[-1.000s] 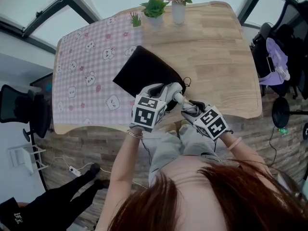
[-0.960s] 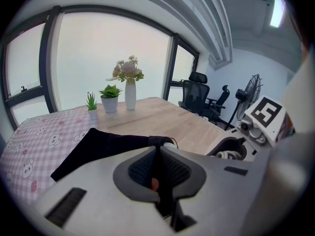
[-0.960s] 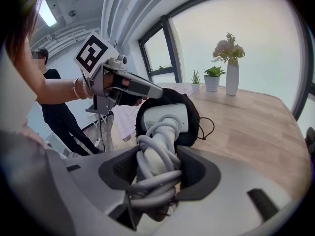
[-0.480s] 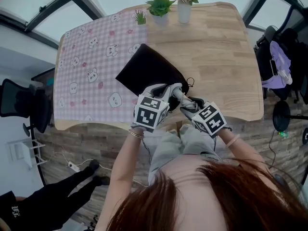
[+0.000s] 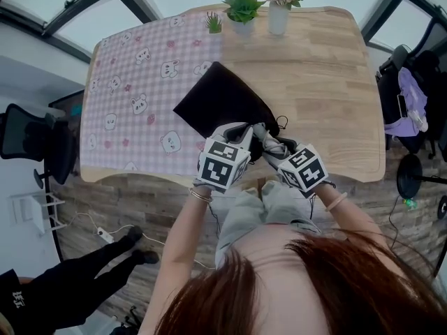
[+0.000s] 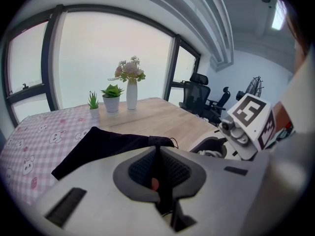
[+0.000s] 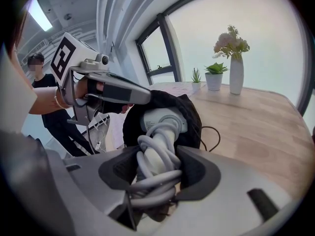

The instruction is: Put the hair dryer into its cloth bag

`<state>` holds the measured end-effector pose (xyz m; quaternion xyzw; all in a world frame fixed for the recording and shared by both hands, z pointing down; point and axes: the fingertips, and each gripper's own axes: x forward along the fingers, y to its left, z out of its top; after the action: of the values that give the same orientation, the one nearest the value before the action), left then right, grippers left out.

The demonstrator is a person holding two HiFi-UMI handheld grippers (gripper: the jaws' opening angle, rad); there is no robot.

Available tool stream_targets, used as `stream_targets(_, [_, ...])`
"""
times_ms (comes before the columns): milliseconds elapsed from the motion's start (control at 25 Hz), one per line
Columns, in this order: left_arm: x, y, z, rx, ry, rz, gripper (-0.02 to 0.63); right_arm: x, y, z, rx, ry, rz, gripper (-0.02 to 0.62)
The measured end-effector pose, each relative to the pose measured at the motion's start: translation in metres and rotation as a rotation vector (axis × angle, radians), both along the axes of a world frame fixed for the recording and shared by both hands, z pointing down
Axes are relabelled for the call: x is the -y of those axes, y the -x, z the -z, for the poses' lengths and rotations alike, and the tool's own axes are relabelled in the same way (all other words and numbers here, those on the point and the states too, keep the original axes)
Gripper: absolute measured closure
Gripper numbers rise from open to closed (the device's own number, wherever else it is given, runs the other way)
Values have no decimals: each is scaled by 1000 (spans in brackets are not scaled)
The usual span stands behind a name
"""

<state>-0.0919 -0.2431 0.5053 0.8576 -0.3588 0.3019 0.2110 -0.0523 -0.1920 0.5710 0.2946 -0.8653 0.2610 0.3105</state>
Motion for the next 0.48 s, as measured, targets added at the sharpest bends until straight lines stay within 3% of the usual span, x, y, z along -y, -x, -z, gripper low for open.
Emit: stream_targets(480, [-4, 1, 0, -10, 4, 0, 580, 14, 13, -3, 14, -1, -10, 371])
